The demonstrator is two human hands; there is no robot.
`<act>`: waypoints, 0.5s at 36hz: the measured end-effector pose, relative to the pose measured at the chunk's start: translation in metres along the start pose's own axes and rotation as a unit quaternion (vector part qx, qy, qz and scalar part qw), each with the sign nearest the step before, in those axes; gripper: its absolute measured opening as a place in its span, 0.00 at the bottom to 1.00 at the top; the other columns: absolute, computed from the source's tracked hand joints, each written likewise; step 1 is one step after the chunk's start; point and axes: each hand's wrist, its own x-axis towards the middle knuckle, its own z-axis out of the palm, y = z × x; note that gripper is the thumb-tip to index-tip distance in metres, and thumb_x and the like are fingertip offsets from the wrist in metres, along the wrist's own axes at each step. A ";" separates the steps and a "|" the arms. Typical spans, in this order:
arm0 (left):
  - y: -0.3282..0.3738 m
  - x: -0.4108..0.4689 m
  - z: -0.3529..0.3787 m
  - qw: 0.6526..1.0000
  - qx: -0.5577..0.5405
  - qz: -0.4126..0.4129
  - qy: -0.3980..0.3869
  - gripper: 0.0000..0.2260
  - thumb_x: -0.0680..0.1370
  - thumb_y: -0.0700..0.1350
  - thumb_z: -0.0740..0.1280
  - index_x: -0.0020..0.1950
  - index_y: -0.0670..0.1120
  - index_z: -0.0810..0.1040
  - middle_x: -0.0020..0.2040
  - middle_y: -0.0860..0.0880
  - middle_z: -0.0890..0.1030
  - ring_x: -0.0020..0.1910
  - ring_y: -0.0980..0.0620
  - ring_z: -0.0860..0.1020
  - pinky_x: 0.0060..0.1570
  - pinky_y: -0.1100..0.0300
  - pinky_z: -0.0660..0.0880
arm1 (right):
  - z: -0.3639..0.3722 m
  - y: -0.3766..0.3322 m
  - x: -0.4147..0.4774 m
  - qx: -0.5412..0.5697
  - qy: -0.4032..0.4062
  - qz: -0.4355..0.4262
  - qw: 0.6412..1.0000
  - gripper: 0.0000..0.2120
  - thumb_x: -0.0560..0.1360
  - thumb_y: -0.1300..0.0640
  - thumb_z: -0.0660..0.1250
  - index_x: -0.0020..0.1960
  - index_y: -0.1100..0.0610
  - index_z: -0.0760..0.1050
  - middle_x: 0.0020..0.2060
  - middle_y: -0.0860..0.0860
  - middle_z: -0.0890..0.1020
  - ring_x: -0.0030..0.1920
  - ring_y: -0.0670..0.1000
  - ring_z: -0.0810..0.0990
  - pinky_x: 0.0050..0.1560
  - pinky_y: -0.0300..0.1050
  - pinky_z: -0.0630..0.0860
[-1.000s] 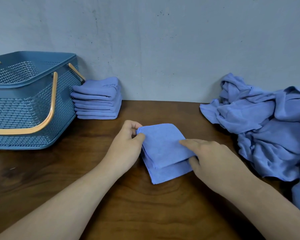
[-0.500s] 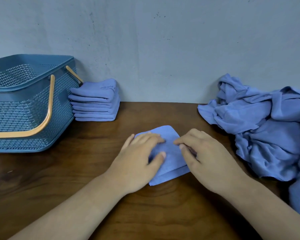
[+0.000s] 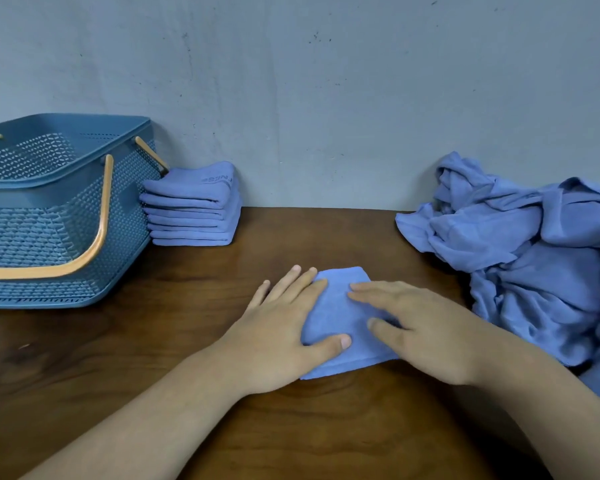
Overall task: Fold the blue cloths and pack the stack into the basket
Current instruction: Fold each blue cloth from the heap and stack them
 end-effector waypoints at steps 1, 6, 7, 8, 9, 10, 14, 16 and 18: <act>0.000 -0.001 -0.001 1.000 -0.002 0.009 -0.008 0.41 0.79 0.75 0.56 0.86 0.60 0.46 0.84 0.66 0.40 0.79 0.69 0.31 0.83 0.50 0.39 | 0.000 0.000 0.000 0.006 0.045 -0.004 0.999 0.19 0.85 0.44 0.57 0.73 0.39 0.73 0.70 0.31 0.73 0.70 0.35 0.69 0.73 0.41 0.67; 0.001 -0.001 -0.002 0.999 -0.009 0.026 -0.027 0.44 0.78 0.75 0.58 0.86 0.59 0.41 0.84 0.67 0.39 0.78 0.71 0.31 0.83 0.51 0.39 | 0.013 0.003 0.009 0.030 0.072 -0.014 0.997 0.25 0.85 0.42 0.59 0.81 0.43 0.64 0.77 0.35 0.66 0.77 0.37 0.62 0.75 0.29 0.55; 0.001 -0.001 -0.002 0.999 -0.010 0.027 -0.027 0.45 0.78 0.75 0.58 0.86 0.59 0.40 0.84 0.67 0.39 0.78 0.71 0.31 0.83 0.52 0.39 | 0.015 0.004 0.009 0.031 0.031 0.005 0.999 0.29 0.85 0.39 0.57 0.84 0.42 0.57 0.80 0.33 0.58 0.80 0.35 0.53 0.77 0.30 0.49; 0.001 -0.001 -0.002 0.999 -0.012 0.028 -0.027 0.45 0.78 0.75 0.58 0.86 0.59 0.39 0.84 0.67 0.39 0.78 0.71 0.31 0.83 0.52 0.39 | 0.017 0.005 0.009 0.026 -0.005 0.026 0.999 0.32 0.84 0.35 0.54 0.85 0.40 0.51 0.81 0.31 0.51 0.81 0.33 0.47 0.80 0.35 0.46; 0.001 -0.002 -0.001 0.999 -0.013 0.027 -0.026 0.46 0.78 0.75 0.59 0.86 0.58 0.39 0.83 0.67 0.39 0.78 0.71 0.31 0.83 0.52 0.39 | 0.017 0.006 0.009 0.017 -0.029 0.042 0.999 0.33 0.83 0.32 0.51 0.85 0.38 0.47 0.81 0.28 0.47 0.81 0.32 0.43 0.82 0.41 0.45; 0.001 -0.001 -0.001 0.999 -0.015 0.027 -0.024 0.46 0.78 0.75 0.59 0.86 0.58 0.38 0.83 0.68 0.39 0.77 0.71 0.31 0.83 0.52 0.39 | 0.017 0.008 0.010 0.013 -0.042 0.053 0.998 0.35 0.81 0.29 0.49 0.85 0.36 0.45 0.80 0.26 0.46 0.80 0.32 0.41 0.83 0.46 0.44; 0.001 -0.002 0.000 0.999 -0.025 0.026 -0.024 0.47 0.78 0.75 0.60 0.86 0.58 0.38 0.83 0.68 0.39 0.77 0.72 0.31 0.83 0.53 0.38 | 0.018 0.011 0.012 0.024 -0.041 0.079 0.996 0.39 0.77 0.23 0.47 0.84 0.34 0.43 0.79 0.24 0.45 0.81 0.33 0.41 0.83 0.50 0.42; 0.000 -0.002 0.001 0.997 -0.072 0.023 -0.010 0.47 0.77 0.75 0.62 0.86 0.59 0.41 0.83 0.68 0.43 0.78 0.72 0.34 0.83 0.56 0.41 | 0.019 0.010 0.011 0.032 -0.041 0.079 0.995 0.38 0.78 0.23 0.48 0.84 0.33 0.43 0.79 0.24 0.44 0.80 0.32 0.39 0.83 0.49 0.41; -0.003 0.000 -0.002 0.976 -0.208 -0.008 0.064 0.42 0.78 0.70 0.67 0.86 0.61 0.51 0.83 0.69 0.53 0.80 0.72 0.46 0.81 0.61 0.50 | 0.022 0.011 0.010 0.067 -0.009 0.086 0.994 0.35 0.80 0.26 0.50 0.84 0.34 0.48 0.79 0.26 0.46 0.81 0.32 0.42 0.83 0.47 0.42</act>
